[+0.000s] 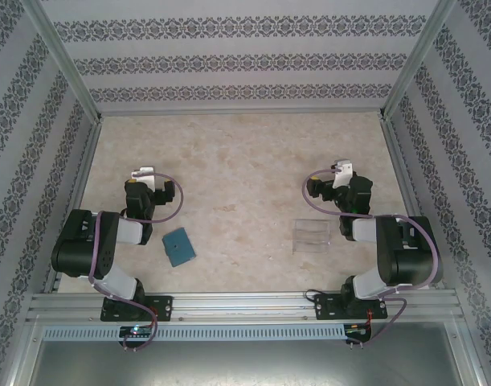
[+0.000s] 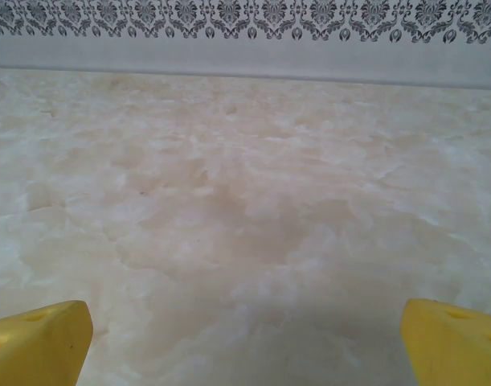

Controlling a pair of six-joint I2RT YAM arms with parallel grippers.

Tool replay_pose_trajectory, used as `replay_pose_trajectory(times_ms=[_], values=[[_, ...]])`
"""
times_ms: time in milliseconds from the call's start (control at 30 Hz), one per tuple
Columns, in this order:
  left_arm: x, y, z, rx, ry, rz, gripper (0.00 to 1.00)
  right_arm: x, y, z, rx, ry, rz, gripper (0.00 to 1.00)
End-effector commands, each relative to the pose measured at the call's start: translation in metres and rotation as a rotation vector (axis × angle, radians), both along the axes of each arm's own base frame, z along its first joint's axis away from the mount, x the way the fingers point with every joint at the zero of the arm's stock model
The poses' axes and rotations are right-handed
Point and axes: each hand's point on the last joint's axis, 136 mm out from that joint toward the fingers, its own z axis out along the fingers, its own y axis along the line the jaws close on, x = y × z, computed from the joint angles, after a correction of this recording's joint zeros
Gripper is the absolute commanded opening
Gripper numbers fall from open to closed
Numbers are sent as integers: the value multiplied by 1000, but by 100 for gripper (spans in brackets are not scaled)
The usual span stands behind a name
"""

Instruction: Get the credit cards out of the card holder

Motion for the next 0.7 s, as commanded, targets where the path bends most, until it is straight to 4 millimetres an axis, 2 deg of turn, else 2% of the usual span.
replay_pose_trajectory(times_ms=[0, 667], values=[[5, 0, 4, 11, -6, -13, 100, -2, 4, 1, -9, -21, 30, 98], [5, 0, 4, 13, -6, -15, 100, -2, 3, 2, -6, -27, 27, 98]])
